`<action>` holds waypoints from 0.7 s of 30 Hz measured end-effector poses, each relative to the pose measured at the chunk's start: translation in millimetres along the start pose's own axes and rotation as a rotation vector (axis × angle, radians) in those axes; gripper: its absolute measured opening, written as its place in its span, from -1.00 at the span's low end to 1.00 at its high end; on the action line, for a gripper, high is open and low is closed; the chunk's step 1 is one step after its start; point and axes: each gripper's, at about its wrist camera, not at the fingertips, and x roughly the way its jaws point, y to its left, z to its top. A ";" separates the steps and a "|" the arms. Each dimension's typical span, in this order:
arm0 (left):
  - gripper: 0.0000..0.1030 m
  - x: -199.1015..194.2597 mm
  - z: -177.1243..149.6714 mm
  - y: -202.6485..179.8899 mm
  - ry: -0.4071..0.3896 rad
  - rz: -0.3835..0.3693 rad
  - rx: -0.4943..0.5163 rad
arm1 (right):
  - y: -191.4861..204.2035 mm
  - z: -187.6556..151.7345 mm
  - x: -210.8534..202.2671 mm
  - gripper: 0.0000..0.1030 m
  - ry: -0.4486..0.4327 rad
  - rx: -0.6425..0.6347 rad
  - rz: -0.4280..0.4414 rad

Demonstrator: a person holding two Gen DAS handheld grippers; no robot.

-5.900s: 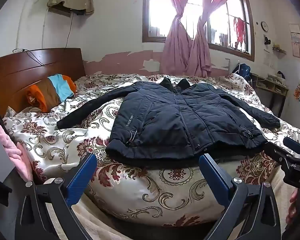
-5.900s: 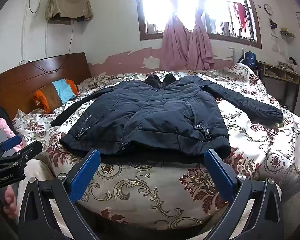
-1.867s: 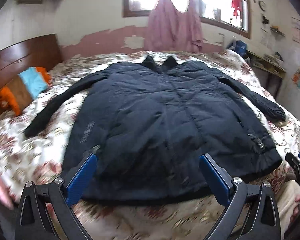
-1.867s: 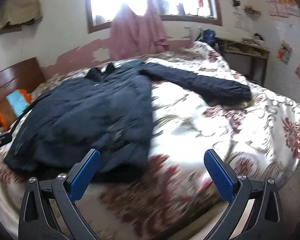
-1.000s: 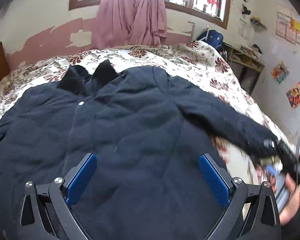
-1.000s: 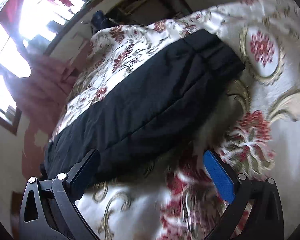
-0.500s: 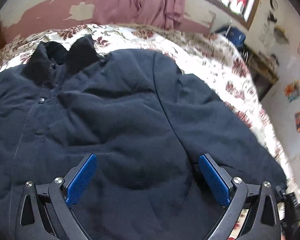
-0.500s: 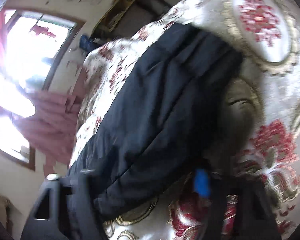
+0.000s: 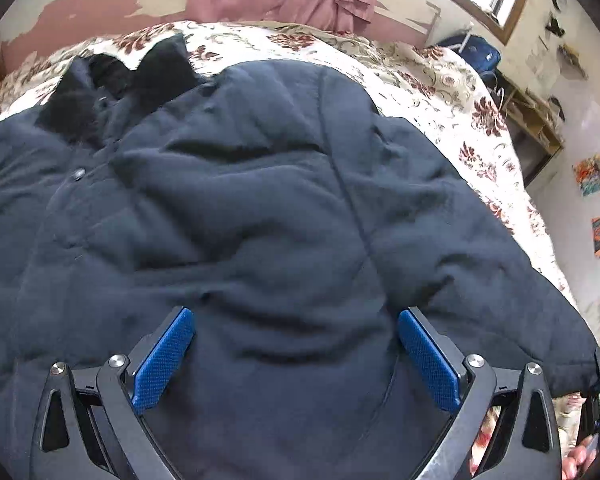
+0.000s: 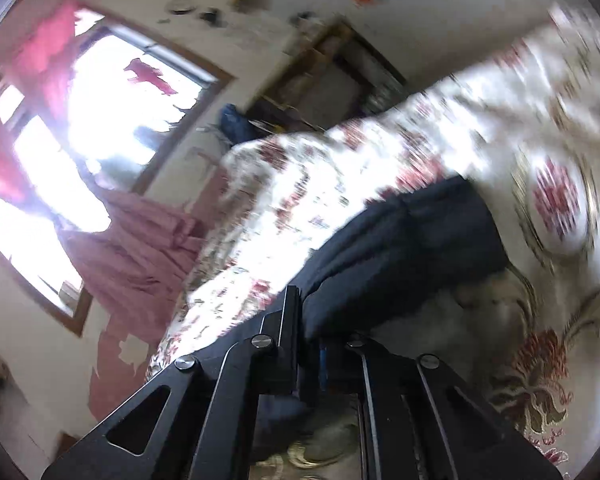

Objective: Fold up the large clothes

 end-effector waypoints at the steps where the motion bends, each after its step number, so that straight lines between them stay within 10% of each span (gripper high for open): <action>1: 0.97 -10.8 -2.6 8.6 -0.001 -0.005 -0.009 | 16.6 1.9 -4.7 -0.86 -0.019 -0.066 0.032; 11: 0.97 -125.2 -50.0 125.2 -0.067 0.039 0.031 | 169.5 -55.8 -78.1 -0.86 -0.087 -0.624 0.311; 21: 0.98 -219.2 -86.3 270.0 -0.203 0.164 -0.101 | 308.8 -204.1 -96.6 -0.86 0.164 -1.301 0.388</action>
